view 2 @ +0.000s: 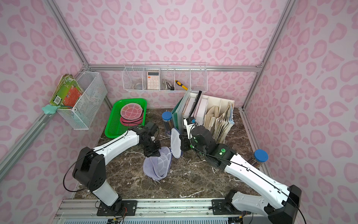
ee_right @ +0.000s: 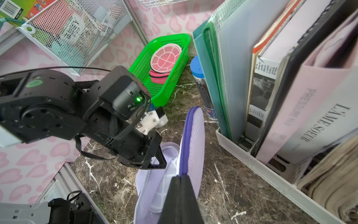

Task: Turn the laundry bag inside out
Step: Turn over the laundry bag at the center of the board.

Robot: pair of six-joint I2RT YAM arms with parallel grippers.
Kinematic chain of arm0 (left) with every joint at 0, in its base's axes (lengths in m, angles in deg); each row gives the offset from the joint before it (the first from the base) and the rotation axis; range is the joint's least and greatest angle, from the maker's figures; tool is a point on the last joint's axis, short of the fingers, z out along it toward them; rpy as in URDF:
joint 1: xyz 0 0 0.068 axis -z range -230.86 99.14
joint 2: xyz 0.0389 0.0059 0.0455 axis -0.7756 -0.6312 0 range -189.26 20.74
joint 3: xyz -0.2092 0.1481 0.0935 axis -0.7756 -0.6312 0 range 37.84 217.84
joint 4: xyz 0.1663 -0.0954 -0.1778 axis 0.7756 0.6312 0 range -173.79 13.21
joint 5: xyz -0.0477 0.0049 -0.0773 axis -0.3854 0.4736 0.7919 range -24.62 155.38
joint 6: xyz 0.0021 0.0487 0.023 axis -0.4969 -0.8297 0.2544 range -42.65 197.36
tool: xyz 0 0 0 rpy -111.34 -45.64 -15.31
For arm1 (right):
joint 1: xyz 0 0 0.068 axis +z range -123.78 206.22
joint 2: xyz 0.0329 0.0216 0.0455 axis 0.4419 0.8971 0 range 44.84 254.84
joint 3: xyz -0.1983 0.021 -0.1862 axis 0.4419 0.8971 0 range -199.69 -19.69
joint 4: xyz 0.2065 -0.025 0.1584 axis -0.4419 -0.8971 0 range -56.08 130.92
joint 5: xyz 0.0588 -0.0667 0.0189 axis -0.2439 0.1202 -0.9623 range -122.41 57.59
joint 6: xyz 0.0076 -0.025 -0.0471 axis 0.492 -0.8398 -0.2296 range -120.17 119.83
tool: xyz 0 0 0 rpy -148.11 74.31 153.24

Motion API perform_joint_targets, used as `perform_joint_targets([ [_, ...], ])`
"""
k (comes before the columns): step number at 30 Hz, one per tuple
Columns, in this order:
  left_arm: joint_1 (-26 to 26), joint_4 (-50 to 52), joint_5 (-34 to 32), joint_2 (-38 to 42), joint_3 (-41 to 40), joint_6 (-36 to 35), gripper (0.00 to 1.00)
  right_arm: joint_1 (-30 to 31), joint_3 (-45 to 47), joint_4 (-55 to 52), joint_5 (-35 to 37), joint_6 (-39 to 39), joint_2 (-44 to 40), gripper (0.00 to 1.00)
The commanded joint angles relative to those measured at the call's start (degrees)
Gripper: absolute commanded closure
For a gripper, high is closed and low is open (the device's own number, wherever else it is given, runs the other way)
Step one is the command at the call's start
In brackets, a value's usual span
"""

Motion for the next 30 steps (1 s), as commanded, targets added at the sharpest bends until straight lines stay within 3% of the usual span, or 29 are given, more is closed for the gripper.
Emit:
perform_joint_targets([
  [1,1.51,0.99,1.74,-2.37,0.02,-1.37,0.97,0.11,-1.57,1.92,-0.44,-0.73,0.44,1.00],
  [2,1.82,1.18,1.24,-3.46,-0.52,-1.37,1.00,-0.01,-2.11,1.92,-0.44,-0.87,0.53,1.00],
  [11,2.02,2.26,-3.40,-9.18,-2.99,-3.83,1.00,-1.59,-10.75,-2.27,0.68,-1.48,3.30,1.00],
  [16,2.81,1.47,-4.42,-11.57,-2.89,-4.16,1.00,-5.65,-16.24,-1.57,-3.50,-1.38,4.49,1.00],
  [24,3.66,0.63,-6.81,-13.87,-2.94,-3.48,1.00,-6.47,-22.26,-1.20,-7.30,-1.66,7.94,1.00],
  [30,3.54,2.33,-7.70,-10.76,-1.94,-3.21,1.00,-6.90,-17.04,-0.66,-7.12,-1.58,5.81,1.00],
])
